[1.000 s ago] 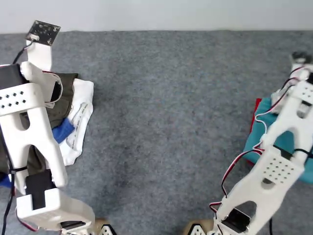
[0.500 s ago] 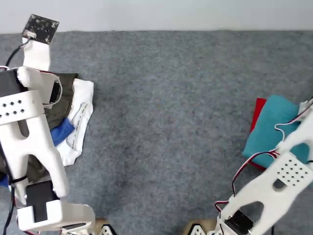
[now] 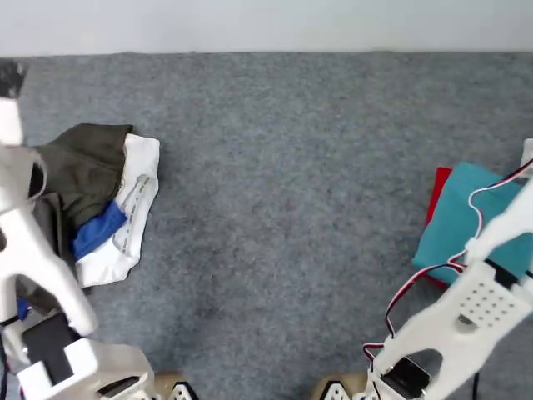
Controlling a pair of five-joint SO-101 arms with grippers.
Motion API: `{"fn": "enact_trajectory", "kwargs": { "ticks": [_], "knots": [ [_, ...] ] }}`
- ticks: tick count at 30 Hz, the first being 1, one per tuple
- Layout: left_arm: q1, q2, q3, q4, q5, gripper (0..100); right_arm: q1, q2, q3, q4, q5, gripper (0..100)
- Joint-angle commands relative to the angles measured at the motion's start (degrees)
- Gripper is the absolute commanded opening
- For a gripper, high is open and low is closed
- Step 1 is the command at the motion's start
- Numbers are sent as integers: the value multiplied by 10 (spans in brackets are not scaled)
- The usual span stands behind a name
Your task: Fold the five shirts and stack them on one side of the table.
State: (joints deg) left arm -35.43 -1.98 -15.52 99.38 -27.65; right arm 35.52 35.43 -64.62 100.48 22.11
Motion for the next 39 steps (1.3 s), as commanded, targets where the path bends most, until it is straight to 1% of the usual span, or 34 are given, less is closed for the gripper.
{"fn": "enact_trajectory", "kwargs": {
  "ticks": [1,3,6,11,15,19,24,29,34,36,39],
  "knots": [
    [-51,-24,54,12,-55,111,-4,-108,118,26,-3,9],
    [-81,-24,81,12,-84,161,-10,-161,215,25,-2,9],
    [-112,-24,121,12,-127,196,-16,-244,366,24,-2,10],
    [-137,-17,185,4,-194,197,-40,-368,565,23,-2,11],
    [-138,-17,249,-40,-203,196,-68,-452,664,22,-2,11],
    [-144,-17,313,-112,-203,196,-91,-509,724,22,-2,11],
    [-148,-17,369,-207,-200,197,-87,-553,772,22,-2,10],
    [-153,-16,379,-237,-201,199,-87,-605,810,22,-2,9],
    [-151,-16,454,-310,-201,190,-87,-664,842,22,-2,9],
    [-149,-17,486,-338,-201,141,-87,-684,857,22,-2,9],
    [-139,-18,511,-360,-202,16,-87,-709,873,22,-2,9]
  ]
}}
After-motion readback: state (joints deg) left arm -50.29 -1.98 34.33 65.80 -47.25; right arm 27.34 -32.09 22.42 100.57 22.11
